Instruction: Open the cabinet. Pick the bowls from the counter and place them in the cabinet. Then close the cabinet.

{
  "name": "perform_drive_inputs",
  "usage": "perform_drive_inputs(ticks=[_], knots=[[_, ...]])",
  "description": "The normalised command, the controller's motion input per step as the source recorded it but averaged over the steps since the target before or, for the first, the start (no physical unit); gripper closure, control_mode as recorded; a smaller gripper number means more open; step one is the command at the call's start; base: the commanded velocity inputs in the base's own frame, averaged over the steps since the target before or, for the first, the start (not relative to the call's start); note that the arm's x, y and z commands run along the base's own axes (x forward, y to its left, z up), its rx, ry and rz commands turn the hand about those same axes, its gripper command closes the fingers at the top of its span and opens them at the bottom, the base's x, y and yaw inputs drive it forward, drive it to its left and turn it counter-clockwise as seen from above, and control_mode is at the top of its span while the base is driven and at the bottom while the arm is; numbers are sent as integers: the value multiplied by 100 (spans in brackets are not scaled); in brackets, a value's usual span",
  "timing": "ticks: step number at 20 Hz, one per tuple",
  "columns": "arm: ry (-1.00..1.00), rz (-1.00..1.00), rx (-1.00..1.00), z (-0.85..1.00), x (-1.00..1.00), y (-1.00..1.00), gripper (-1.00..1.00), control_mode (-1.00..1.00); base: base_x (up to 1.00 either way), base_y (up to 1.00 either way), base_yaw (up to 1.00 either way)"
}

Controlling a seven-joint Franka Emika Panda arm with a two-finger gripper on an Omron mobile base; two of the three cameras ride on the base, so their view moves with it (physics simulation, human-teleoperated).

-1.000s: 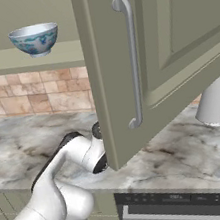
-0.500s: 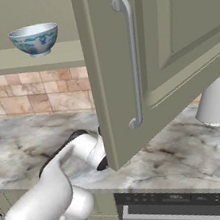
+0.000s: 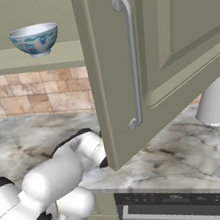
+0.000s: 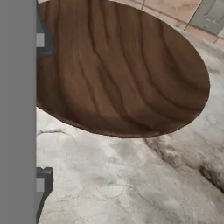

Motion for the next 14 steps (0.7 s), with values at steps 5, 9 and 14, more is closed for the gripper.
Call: perform_drive_inputs(ticks=[5, 9, 14], knots=[[2, 0, 1, -26, 43, -5, -100, -100, 0, 0, 0], [3, 0, 0, -25, 38, 0, -100, -100, 0, 0, 0], [9, 0, 4, -45, 43, 0, -100, -100, 0, 0, 0]])
